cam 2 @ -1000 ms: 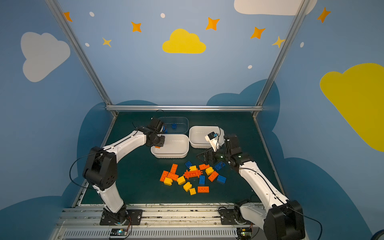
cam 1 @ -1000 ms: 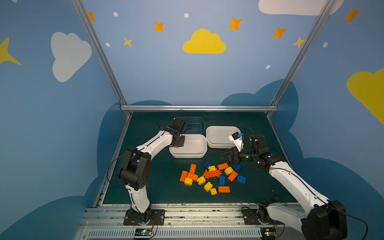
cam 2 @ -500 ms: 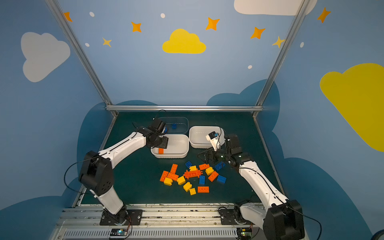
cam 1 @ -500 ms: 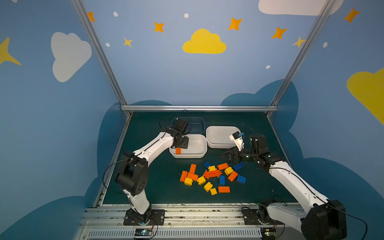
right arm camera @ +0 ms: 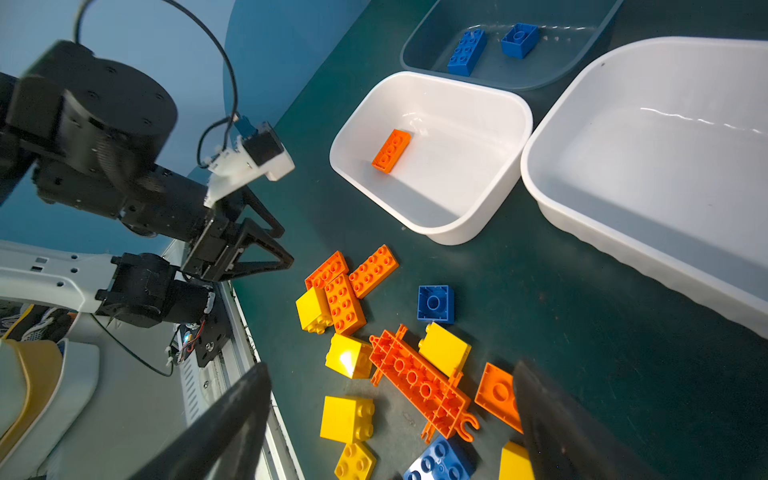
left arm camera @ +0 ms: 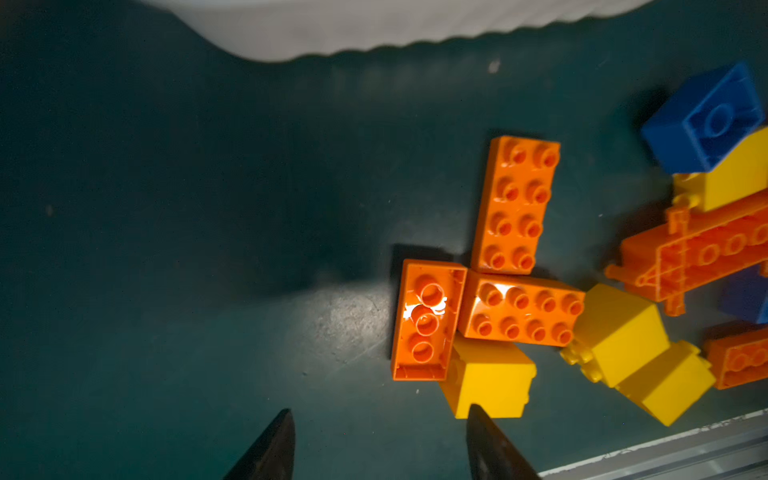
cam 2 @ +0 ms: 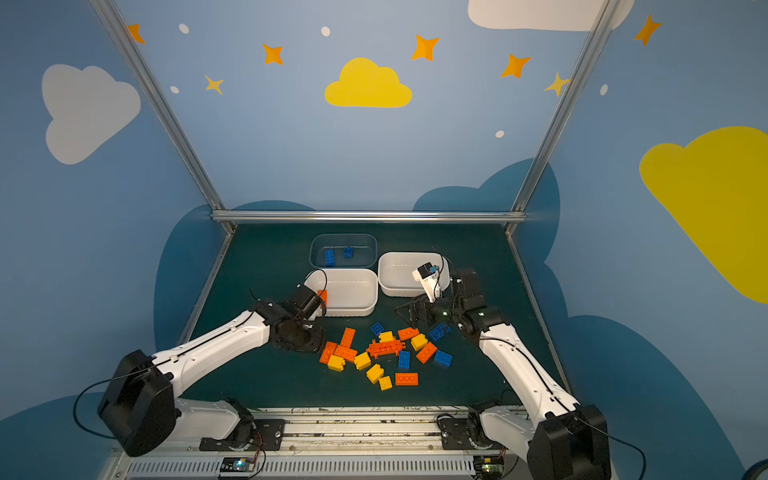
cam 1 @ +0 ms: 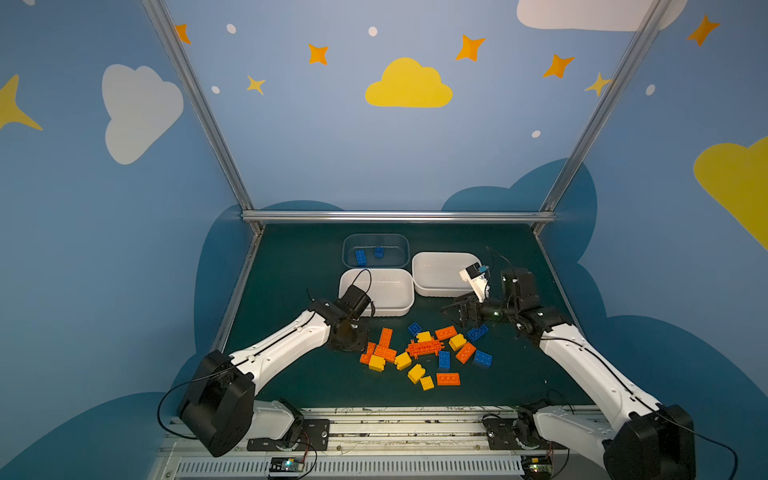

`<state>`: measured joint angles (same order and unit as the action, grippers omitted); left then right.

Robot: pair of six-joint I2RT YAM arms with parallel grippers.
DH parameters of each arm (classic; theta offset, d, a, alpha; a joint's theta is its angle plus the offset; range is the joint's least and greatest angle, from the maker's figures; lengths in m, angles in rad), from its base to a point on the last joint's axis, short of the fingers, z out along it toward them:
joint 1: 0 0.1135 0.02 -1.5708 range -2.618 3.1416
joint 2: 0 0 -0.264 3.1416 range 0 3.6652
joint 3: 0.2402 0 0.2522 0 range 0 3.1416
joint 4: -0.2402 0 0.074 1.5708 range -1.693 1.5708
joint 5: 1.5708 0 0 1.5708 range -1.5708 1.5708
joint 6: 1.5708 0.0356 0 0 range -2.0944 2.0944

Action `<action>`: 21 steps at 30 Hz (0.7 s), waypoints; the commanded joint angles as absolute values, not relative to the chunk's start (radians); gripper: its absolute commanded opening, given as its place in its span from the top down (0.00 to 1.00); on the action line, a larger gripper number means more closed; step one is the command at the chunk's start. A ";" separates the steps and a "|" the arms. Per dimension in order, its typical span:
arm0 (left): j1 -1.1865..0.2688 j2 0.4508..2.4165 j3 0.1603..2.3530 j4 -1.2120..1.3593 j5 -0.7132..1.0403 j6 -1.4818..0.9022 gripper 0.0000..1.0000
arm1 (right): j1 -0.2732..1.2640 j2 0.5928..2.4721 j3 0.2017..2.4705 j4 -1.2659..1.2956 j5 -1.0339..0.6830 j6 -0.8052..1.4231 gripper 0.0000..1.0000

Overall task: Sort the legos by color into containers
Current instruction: 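Lower the left gripper over the orange bricks by the pile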

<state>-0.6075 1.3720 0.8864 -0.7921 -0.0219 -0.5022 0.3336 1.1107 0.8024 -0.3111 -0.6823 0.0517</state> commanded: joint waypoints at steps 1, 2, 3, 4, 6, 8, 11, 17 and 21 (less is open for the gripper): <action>-0.621 1.419 0.877 -0.720 0.016 -0.518 0.36 | 0.328 1.086 0.792 -0.323 -0.700 0.041 0.10; -0.629 1.437 0.875 -0.705 0.018 -0.516 0.36 | 0.329 1.082 0.790 -0.328 -0.697 0.040 0.10; -0.635 1.457 0.875 -0.691 0.018 -0.514 0.36 | 0.328 1.080 0.788 -0.329 -0.694 0.041 0.10; -0.636 1.472 0.875 -0.680 0.020 -0.512 0.36 | 0.329 1.078 0.784 -0.328 -0.693 0.041 0.10; -0.641 1.500 0.882 -0.661 0.026 -0.511 0.36 | 0.329 1.075 0.779 -0.323 -0.698 0.044 0.10; -0.644 1.521 0.890 -0.652 0.026 -0.507 0.36 | 0.328 1.070 0.778 -0.326 -0.699 0.043 0.10; -0.656 1.539 0.896 -0.643 0.039 -0.509 0.35 | 0.328 1.062 0.773 -0.335 -0.693 0.042 0.10; -0.664 1.571 0.882 -0.624 0.046 -0.512 0.36 | 0.328 1.056 0.765 -0.335 -0.687 0.047 0.10; -0.672 1.576 0.898 -0.652 0.020 -0.510 0.36 | 0.327 1.049 0.762 -0.339 -0.686 0.049 0.10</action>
<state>-0.6666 1.5661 0.8825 -0.6258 0.0402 -0.5053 0.3302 1.0748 0.7773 -0.3191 -0.6815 0.0483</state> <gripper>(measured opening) 0.642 0.898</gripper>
